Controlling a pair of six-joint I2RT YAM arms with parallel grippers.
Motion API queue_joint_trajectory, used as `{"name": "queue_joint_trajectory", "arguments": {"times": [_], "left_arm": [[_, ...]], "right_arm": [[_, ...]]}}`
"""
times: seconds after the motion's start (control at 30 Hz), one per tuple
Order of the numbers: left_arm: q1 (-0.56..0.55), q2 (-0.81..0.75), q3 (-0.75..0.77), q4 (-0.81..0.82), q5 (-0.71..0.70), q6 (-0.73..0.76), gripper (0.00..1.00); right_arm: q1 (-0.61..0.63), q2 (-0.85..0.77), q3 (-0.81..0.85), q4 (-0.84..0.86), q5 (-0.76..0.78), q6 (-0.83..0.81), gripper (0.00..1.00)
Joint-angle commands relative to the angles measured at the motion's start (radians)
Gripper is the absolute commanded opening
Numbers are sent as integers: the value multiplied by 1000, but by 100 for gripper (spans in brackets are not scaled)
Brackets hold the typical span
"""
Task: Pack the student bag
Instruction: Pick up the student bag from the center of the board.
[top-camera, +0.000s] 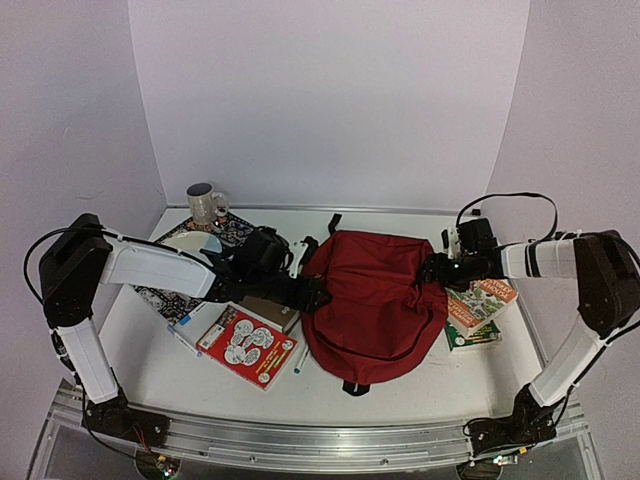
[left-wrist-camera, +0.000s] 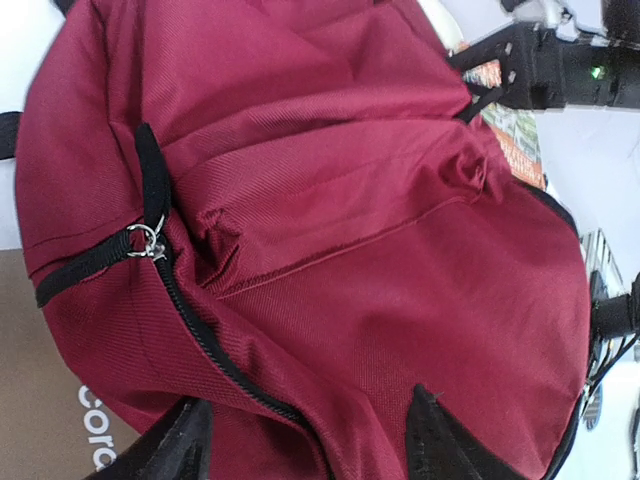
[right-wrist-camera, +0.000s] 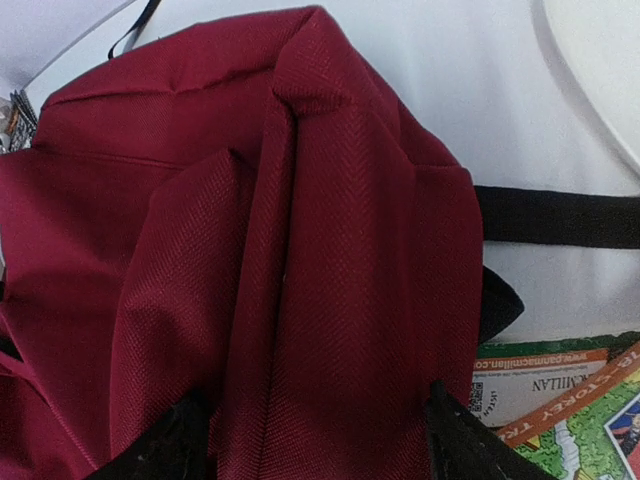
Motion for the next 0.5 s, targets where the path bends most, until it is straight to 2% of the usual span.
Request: {"name": "queue_joint_trajectory", "arguments": {"times": [0.0,0.2,0.37,0.47], "left_arm": [[3,-65,68,29,-25,49,75],[-2,-38,155,13,-31,60,79],[-24,-2,226,-36,-113,99,80],[-36,14,267,-63,-177,118,80]], "right_arm": [[5,33,43,18,-97,11,67],[6,-9,51,28,-194,14,26],[12,-96,52,25,-226,16,3],[14,-147,52,18,-228,18,0]]}}
